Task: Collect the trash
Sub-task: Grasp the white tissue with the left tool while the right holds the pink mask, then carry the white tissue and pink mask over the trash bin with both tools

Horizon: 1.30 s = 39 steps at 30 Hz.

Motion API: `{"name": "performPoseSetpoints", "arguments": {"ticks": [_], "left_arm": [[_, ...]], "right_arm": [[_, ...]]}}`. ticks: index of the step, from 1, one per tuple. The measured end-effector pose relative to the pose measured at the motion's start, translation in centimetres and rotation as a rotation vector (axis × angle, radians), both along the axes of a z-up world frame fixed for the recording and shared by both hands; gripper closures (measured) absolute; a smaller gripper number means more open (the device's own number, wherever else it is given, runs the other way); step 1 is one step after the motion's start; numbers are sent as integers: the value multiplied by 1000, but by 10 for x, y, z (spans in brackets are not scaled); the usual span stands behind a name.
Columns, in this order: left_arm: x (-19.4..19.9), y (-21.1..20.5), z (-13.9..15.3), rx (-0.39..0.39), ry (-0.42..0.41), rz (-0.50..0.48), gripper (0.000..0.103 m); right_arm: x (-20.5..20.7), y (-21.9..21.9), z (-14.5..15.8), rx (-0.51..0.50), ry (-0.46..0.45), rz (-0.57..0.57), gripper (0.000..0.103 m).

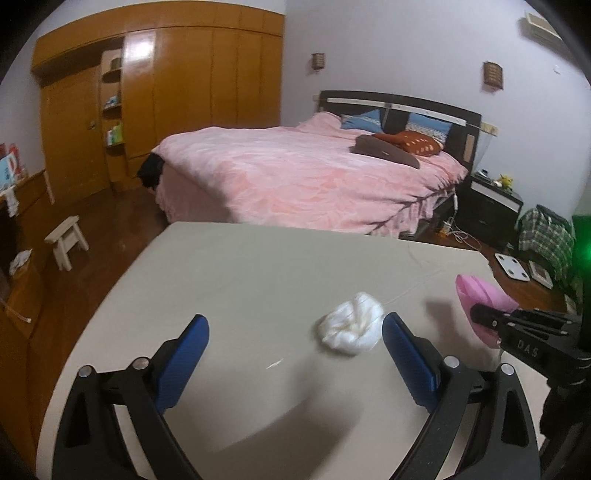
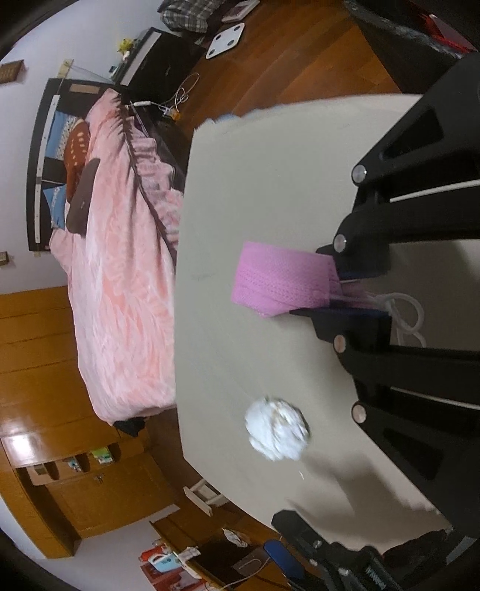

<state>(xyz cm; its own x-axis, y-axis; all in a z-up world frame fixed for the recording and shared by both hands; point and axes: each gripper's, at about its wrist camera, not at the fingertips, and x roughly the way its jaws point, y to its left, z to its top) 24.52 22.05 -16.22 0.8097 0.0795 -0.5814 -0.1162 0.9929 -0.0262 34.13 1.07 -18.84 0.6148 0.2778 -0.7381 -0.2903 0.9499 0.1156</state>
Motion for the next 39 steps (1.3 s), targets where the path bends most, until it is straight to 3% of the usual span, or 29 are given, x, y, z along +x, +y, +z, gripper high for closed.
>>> {"name": "performPoseSetpoints", "arguments": {"ticks": [11,14,19,20,25,39], "left_arm": [[60,-25,-33,-30,121,-44,16],[65,-26,-39,-41,150,-56,26],[71,-34,-45,-33,203,-93,57],[71,-35,-46,-27,205,-91,57],[63,-34,-40,-31,176,-73,70],[1,-48,27,-1,50,-19,72]], "right_arm": [[16,-13,0,0,-2,1,92],[18,-13,-1,8,2,0,92],[17,-13,1,18,2,1,92],[17,-13,1,19,2,-1,92],[12,-18,6,34,-2,-9,92],[-35,-36,49,72,-59,7,92]]}}
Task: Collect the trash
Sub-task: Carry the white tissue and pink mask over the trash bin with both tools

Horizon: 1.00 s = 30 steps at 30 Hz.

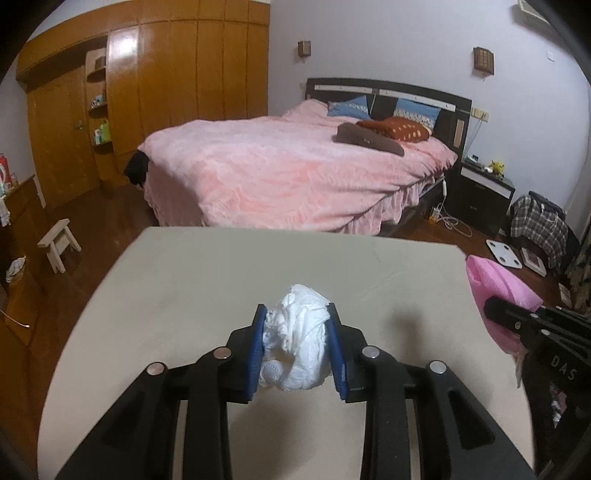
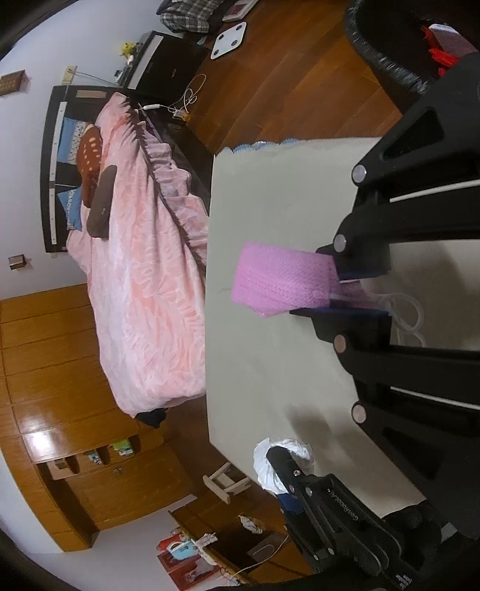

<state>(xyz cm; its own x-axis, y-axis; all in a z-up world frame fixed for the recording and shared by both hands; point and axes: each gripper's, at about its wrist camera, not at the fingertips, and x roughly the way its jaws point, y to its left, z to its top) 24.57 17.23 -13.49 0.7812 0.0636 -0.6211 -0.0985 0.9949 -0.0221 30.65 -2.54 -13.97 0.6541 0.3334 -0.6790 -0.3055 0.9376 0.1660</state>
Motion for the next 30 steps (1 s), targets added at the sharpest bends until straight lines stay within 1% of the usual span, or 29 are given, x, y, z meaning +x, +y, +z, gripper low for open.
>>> {"name": "performPoseSetpoints", "arguments": {"ticks": [7,13,16,22,27,30], "left_arm": [[-37,-9,31,-20,-18,10,72],[-66,-23,57,-24,-54,-3,72],[-81,-35,68,-11,-73,-12,72],[-109,-60,81,-14,-91,-45,72],[-126,-79,83,-20,-87,-79,72],[-136,-89,85,-19,-92,-98,72]], "right_arm": [[-44,-14,32,20,-32,12,92],[-79,-26,55,22,-61,21,92],[-97,-33,66,24,-75,24,92],[-129,-52,83,31,-96,22,92],[-154,-69,89,12,-117,14,92],[-168,-84,92,17,-121,-5,92]]}}
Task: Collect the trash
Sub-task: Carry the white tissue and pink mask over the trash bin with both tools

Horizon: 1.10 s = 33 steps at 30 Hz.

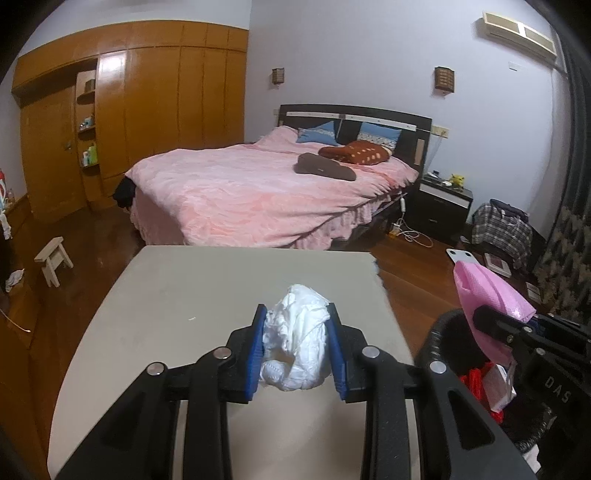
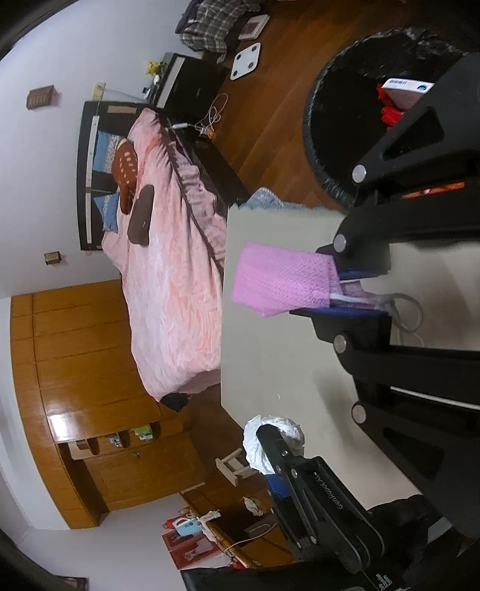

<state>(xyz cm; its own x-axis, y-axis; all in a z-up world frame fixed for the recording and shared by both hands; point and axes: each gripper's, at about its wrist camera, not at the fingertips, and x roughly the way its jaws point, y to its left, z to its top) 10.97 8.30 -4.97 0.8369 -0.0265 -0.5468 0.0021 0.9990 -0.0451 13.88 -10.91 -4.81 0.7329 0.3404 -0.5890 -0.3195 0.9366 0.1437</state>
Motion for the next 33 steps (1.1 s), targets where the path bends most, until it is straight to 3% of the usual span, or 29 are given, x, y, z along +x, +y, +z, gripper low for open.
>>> {"name": "performPoseSetpoints", "arguments": {"ticks": [16,33], "left_arm": [[-32,-75,23,18,-71,-138,72],[-28,-167,25,23,-87,-313,72]], "right_arm": [[-48,-74,14,0,-61,-118,92],[-63,-157,6,-28,-65,-290,91]]}}
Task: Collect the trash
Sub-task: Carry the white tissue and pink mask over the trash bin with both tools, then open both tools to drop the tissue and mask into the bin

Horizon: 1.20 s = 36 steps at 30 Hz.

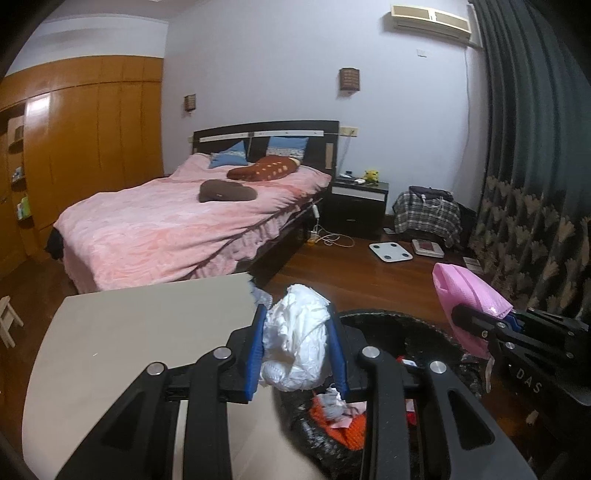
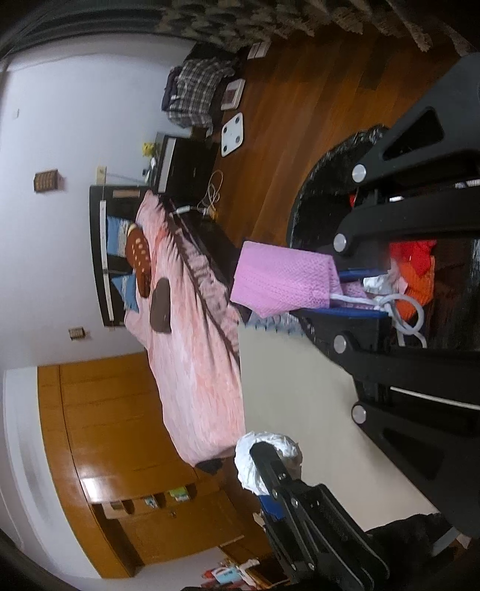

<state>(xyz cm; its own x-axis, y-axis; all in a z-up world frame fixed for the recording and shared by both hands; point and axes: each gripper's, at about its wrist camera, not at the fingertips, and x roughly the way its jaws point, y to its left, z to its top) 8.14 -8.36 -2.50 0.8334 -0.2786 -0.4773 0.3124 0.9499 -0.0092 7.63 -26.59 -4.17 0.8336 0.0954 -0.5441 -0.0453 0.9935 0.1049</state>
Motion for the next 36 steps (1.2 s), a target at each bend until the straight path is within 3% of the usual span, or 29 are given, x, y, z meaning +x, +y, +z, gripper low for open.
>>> {"name": "performPoseSetpoints", "arguments": {"ticks": [16,33,36], "left_arm": [[24,-61,-25,-5,17,-115,72],[74,-90,-77,14,120,-176,72],[83,-95,-85,16,158,-203,65]], "right_arm": [[10,-50,-25,-43,41,-89,91],[52,-76,-77,-10,149,-109,90],[58,-76,-85,-20,166,-109,86]]}}
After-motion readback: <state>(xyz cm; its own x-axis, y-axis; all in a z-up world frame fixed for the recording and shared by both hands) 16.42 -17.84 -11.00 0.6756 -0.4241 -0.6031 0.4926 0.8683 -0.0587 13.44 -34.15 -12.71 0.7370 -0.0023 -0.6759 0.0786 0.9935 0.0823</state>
